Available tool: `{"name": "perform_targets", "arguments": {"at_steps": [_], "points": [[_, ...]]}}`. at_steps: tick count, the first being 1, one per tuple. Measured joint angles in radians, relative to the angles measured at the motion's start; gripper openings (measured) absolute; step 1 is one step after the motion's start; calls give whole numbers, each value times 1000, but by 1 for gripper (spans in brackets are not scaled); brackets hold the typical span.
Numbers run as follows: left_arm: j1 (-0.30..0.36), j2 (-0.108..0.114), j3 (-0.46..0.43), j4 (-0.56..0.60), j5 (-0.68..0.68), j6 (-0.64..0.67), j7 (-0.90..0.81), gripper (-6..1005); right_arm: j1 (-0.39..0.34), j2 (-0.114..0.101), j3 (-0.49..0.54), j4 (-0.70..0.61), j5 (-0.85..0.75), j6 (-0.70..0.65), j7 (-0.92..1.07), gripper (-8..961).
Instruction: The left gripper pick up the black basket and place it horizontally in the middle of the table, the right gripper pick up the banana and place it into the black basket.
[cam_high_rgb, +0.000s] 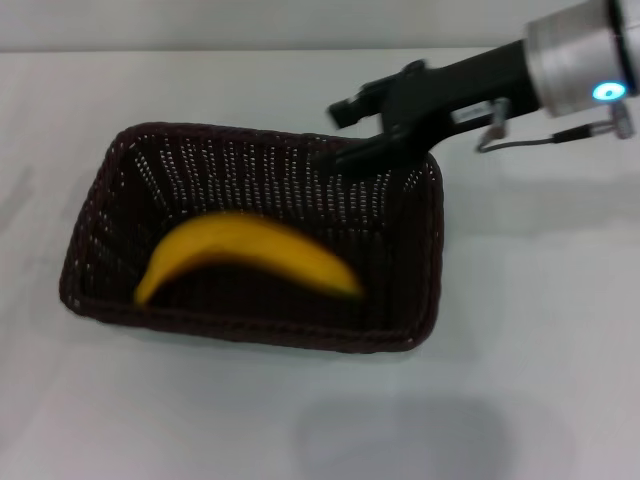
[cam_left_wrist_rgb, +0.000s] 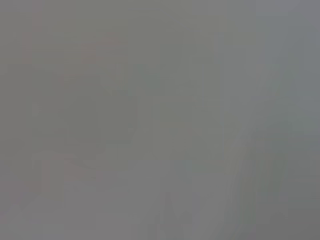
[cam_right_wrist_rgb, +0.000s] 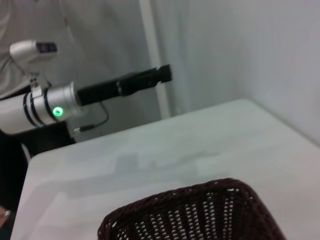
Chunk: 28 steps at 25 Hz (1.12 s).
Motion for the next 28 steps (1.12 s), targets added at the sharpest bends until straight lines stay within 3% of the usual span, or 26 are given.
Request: {"name": "perform_targets", "arguments": {"at_steps": [4,7,13,17,20,24,28], "points": [[4,0,-8,-17,-15,1,0,895,-77,-5,136,-6,37,38,-110,539],[14,-1,-13,-20,-15,-3,0,894,-152,-7,294,16,77,68,-224,761],[28,-6,-12,-35,-12,-35,24,894,-264,-5,570,188,136,7,-482,874],[35,-5,-14,-92,-30,-92,102,895,-290,-5,657,399,229,-109,-719,872],[47,-6,-26,-131,-48,-135,164,892,-292,-4,700,617,378,-165,-1024,871],[80,-19,-68,-203,-93,-203,252,887,-278,-2,709,842,585,-176,-1337,870],[125,-19,-76,-245,-130,-255,291,887,-261,4,709,978,714,-166,-1470,870]]}}
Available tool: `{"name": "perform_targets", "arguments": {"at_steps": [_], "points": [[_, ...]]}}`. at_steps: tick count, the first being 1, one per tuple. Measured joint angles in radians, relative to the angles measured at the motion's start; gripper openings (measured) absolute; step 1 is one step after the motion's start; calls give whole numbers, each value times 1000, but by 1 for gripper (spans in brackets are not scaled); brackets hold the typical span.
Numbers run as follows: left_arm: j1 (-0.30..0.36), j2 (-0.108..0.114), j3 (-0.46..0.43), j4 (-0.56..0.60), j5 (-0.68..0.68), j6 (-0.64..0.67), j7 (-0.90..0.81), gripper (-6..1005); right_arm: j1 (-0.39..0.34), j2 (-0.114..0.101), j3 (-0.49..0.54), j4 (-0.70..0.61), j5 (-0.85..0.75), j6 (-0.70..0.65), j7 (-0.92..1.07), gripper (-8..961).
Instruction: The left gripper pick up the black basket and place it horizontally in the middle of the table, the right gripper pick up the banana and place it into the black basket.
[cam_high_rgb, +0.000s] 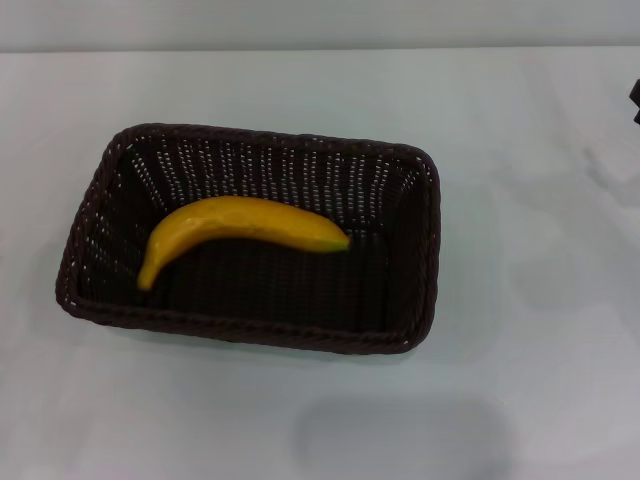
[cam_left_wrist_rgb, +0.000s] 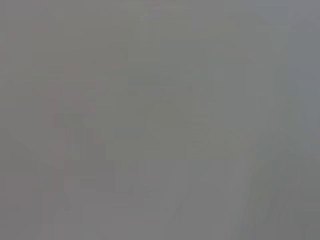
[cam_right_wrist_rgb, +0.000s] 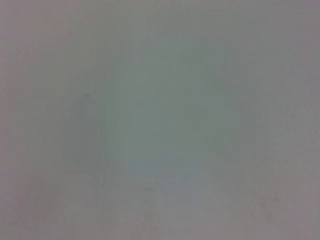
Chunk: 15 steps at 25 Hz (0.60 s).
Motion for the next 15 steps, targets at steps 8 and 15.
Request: {"name": "perform_targets", "arguments": {"at_steps": [8,15], "points": [[71,-2,-1,-92,-110,-28,123,888,-1,5,2,164,207,62,-151,870],[57,1,-2,-130,-184,-7,154,888,-17,2,23,173,229,94,-158,870]]}}
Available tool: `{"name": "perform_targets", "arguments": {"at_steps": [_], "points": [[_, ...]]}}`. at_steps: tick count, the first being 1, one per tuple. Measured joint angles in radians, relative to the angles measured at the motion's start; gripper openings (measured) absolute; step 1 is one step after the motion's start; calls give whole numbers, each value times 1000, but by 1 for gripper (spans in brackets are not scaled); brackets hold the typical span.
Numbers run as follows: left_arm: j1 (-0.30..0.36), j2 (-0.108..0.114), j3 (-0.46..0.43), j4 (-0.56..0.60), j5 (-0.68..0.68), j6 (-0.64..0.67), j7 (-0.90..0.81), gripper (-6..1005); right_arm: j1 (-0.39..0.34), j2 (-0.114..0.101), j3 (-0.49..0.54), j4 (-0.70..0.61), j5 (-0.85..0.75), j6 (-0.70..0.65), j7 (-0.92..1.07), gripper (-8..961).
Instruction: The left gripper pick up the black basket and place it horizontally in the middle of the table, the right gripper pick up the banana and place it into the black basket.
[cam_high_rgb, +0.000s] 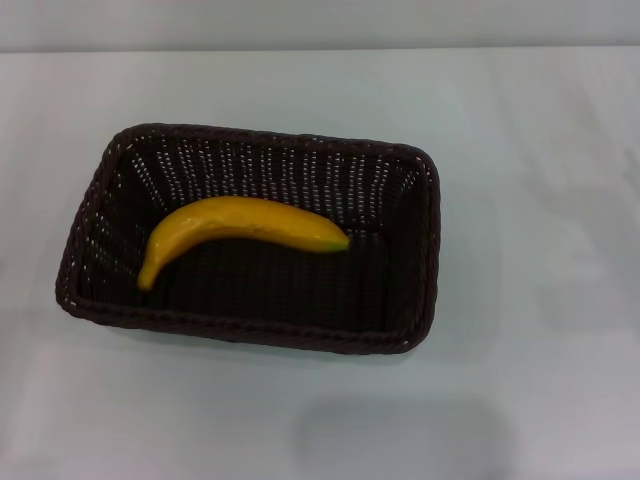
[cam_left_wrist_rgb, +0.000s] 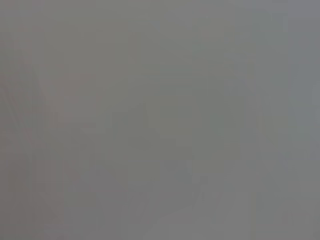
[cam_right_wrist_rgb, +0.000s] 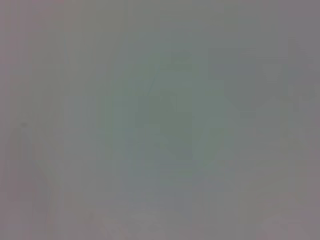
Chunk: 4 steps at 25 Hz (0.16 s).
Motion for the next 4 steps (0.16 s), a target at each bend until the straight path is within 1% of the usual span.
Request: {"name": "perform_targets", "arguments": {"at_steps": [4], "points": [[-16,3,7,2,0,3,-64,888,-3,-1,27,1,1,7,-5,870]]}}
